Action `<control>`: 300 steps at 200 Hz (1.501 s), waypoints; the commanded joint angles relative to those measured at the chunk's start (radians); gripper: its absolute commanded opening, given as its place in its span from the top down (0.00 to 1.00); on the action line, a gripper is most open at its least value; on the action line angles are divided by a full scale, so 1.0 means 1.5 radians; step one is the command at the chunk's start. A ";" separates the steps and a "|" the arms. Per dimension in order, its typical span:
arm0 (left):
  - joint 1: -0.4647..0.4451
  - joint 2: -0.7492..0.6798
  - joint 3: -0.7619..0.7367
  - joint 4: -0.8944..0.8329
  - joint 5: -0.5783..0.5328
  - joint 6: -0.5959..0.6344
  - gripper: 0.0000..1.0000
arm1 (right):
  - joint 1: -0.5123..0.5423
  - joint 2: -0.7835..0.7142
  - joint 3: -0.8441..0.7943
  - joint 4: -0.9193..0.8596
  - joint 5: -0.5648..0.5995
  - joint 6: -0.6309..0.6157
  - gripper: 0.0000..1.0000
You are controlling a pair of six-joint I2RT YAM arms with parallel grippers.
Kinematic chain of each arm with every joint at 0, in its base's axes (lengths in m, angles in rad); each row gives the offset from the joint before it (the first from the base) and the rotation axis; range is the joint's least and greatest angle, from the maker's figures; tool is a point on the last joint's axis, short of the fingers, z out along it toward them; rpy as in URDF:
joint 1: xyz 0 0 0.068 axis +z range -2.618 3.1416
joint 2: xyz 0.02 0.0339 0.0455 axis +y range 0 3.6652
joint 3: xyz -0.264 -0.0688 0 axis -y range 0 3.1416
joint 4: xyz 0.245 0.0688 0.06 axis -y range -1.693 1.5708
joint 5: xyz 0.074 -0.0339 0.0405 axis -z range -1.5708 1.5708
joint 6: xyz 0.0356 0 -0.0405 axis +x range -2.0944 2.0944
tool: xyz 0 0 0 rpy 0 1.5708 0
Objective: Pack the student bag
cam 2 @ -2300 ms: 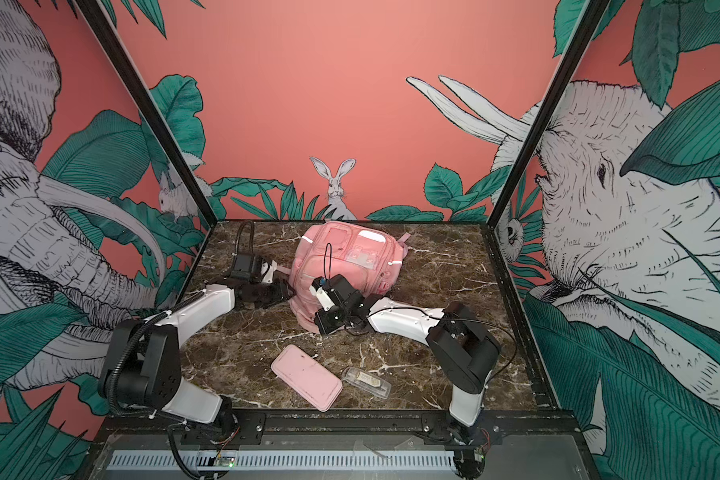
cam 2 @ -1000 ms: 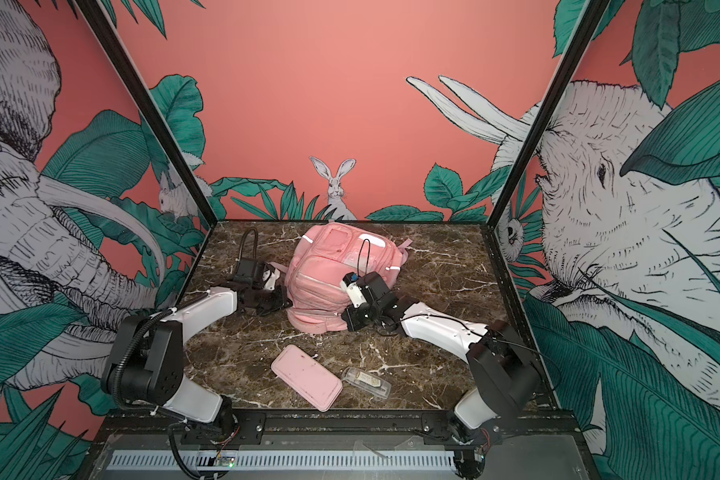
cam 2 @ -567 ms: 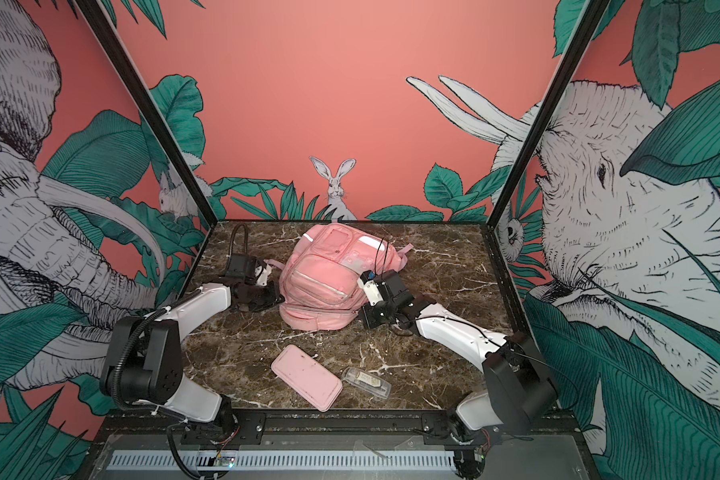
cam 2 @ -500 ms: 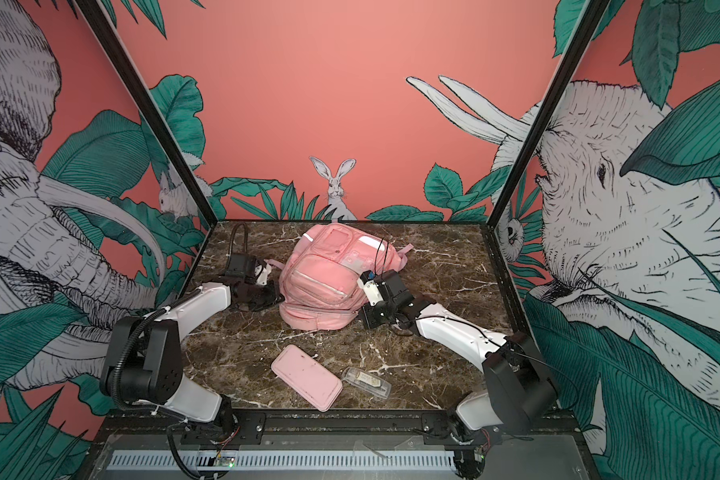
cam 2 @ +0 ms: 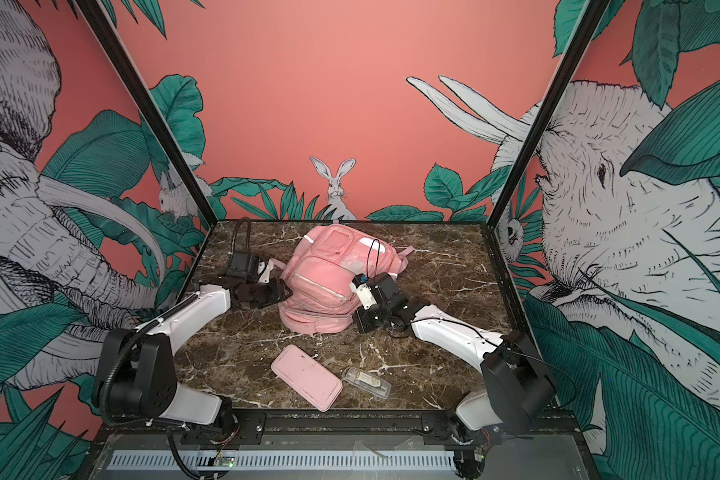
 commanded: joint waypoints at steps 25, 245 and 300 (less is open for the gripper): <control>-0.052 -0.059 -0.076 0.002 0.006 -0.067 0.38 | 0.021 0.009 0.033 0.015 -0.016 -0.004 1.00; -0.106 -0.003 0.017 0.055 -0.010 -0.101 0.34 | 0.064 0.055 0.056 0.052 -0.017 0.017 1.00; -0.106 0.030 0.008 0.065 -0.004 -0.116 0.34 | 0.065 0.064 0.065 0.056 -0.016 0.017 1.00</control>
